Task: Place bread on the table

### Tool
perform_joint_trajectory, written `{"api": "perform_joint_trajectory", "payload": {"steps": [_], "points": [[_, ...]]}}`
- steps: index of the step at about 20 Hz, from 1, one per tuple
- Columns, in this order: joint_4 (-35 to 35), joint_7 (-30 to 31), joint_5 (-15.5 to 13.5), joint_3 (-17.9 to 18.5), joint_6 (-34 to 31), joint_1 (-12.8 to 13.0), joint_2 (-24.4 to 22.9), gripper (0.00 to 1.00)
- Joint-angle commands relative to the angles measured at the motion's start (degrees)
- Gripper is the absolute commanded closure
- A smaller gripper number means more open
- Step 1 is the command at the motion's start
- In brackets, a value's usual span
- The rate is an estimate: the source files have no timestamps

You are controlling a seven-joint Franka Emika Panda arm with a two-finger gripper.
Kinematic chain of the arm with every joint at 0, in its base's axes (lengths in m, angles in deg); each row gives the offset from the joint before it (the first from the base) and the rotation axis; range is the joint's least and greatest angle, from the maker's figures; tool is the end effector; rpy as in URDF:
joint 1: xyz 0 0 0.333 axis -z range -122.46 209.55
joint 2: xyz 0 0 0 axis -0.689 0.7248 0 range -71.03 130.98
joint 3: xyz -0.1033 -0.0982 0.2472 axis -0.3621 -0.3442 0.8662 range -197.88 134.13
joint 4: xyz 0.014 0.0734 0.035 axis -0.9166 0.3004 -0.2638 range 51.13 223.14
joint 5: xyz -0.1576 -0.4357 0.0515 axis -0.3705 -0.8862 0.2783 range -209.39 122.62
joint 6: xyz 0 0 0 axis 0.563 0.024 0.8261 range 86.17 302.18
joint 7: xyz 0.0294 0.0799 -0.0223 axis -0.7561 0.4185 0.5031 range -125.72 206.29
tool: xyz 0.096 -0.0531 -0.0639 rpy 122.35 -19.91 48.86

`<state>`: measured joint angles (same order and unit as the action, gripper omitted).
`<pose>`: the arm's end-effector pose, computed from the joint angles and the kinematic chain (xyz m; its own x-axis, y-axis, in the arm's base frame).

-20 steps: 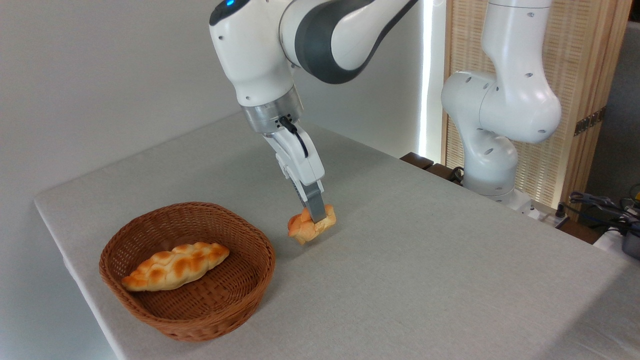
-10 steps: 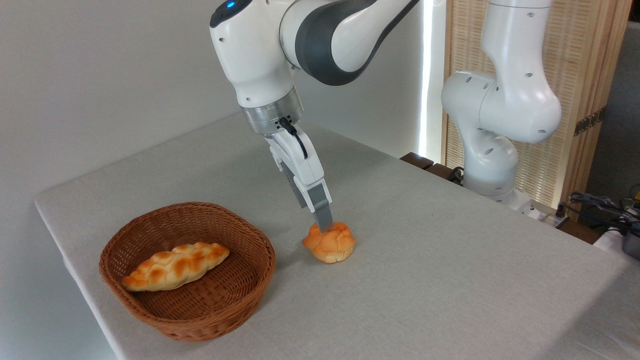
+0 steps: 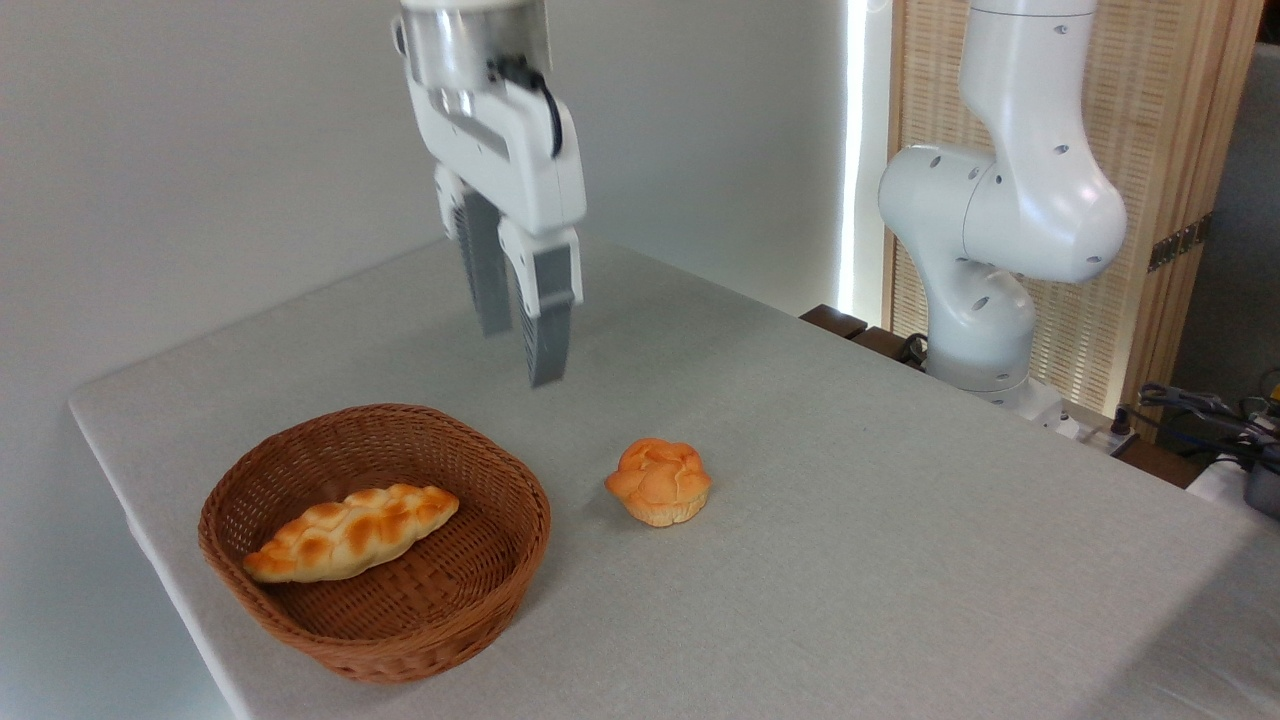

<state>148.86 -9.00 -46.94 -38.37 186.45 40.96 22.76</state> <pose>0.6064 -0.0510 0.5530 0.6018 -0.7936 0.0896 -0.7948 -0.6061 -0.0311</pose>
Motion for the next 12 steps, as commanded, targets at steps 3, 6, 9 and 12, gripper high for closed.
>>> {"api": "perform_joint_trajectory", "payload": {"steps": [3,6,9,12], "points": [[-7.1,9.4,-1.4,-0.2,-3.3,0.5,4.8,0.0],[-7.3,8.9,-1.3,4.3,-3.6,4.4,4.8,0.0],[-7.5,8.7,-1.3,7.1,-3.6,6.5,4.8,0.0],[-7.4,8.6,-1.3,7.0,-3.7,6.5,4.8,0.0]]}}
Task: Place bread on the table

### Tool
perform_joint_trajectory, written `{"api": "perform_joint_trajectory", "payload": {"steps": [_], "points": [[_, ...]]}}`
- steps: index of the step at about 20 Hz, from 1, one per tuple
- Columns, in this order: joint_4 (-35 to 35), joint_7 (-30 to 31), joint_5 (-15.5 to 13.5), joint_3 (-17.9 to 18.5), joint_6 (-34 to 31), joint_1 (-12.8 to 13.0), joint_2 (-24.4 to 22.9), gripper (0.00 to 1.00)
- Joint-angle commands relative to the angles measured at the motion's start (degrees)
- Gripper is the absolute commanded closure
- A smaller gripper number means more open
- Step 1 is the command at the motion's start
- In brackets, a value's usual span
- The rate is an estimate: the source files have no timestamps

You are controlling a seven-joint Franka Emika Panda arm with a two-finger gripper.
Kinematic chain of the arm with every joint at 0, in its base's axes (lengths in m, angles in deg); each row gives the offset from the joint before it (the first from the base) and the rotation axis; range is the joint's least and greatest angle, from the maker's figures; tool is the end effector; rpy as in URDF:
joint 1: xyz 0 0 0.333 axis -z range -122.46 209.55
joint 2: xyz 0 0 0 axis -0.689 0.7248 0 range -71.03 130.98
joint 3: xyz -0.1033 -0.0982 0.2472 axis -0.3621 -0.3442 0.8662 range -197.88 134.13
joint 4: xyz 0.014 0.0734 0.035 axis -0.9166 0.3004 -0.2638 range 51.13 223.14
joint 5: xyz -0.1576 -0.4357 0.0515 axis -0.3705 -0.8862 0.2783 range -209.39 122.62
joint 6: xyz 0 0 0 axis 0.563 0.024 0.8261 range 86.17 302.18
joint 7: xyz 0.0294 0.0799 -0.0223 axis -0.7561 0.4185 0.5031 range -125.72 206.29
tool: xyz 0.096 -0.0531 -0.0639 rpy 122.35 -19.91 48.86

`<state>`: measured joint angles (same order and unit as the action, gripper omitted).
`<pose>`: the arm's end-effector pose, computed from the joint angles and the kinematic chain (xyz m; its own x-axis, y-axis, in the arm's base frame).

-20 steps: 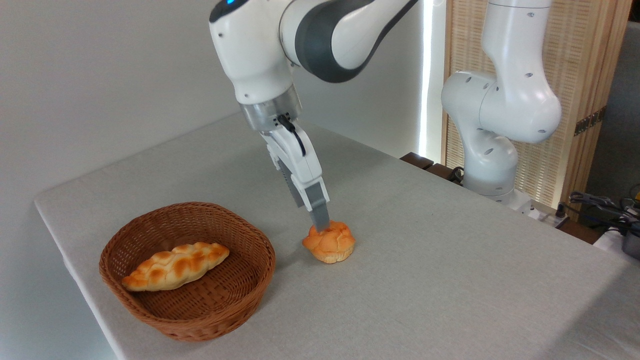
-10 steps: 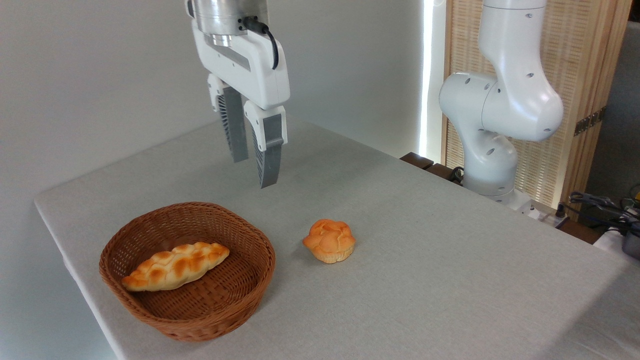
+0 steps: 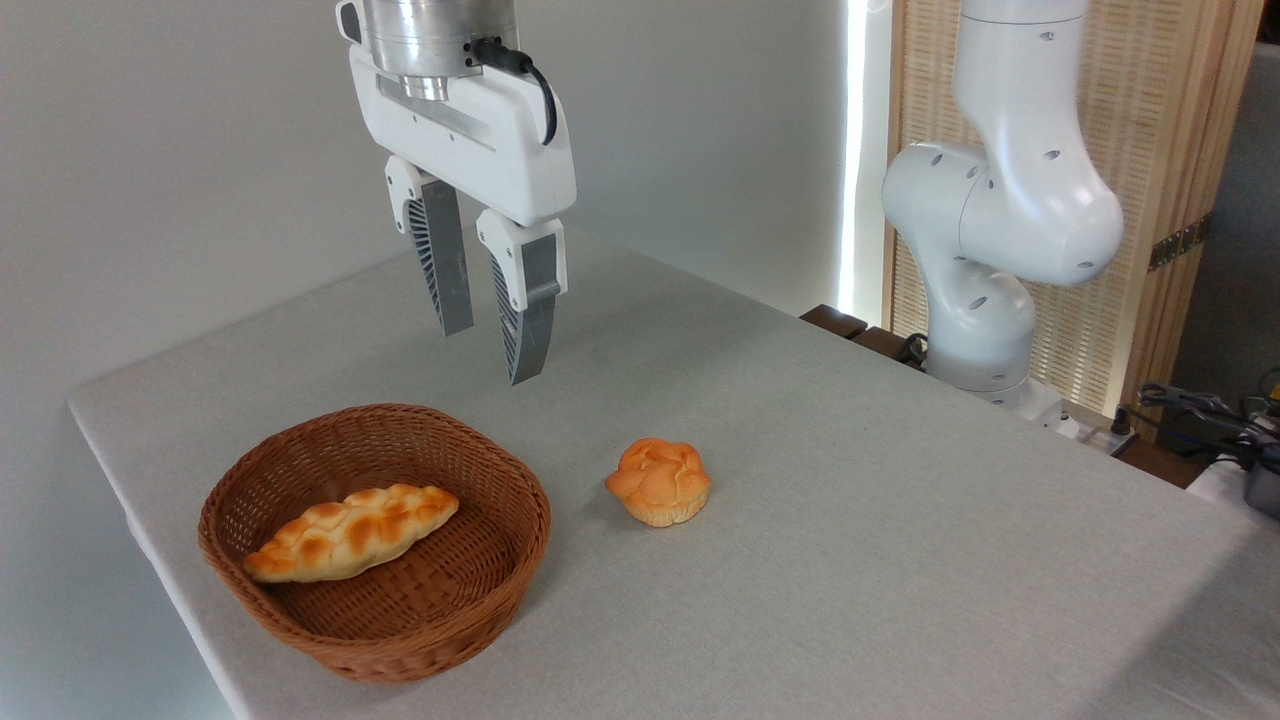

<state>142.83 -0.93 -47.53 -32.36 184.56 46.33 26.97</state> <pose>0.6263 -0.0443 0.5641 0.7136 -0.6920 0.1086 -0.6962 -0.7179 0.0004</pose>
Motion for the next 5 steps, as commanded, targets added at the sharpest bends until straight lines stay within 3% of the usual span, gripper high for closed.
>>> {"api": "perform_joint_trajectory", "payload": {"steps": [1,5], "points": [[-1.4,0.6,-0.7,1.0,-1.9,1.2,0.6,0.0],[-1.3,0.5,-0.7,1.1,-1.9,1.2,0.8,0.0]]}}
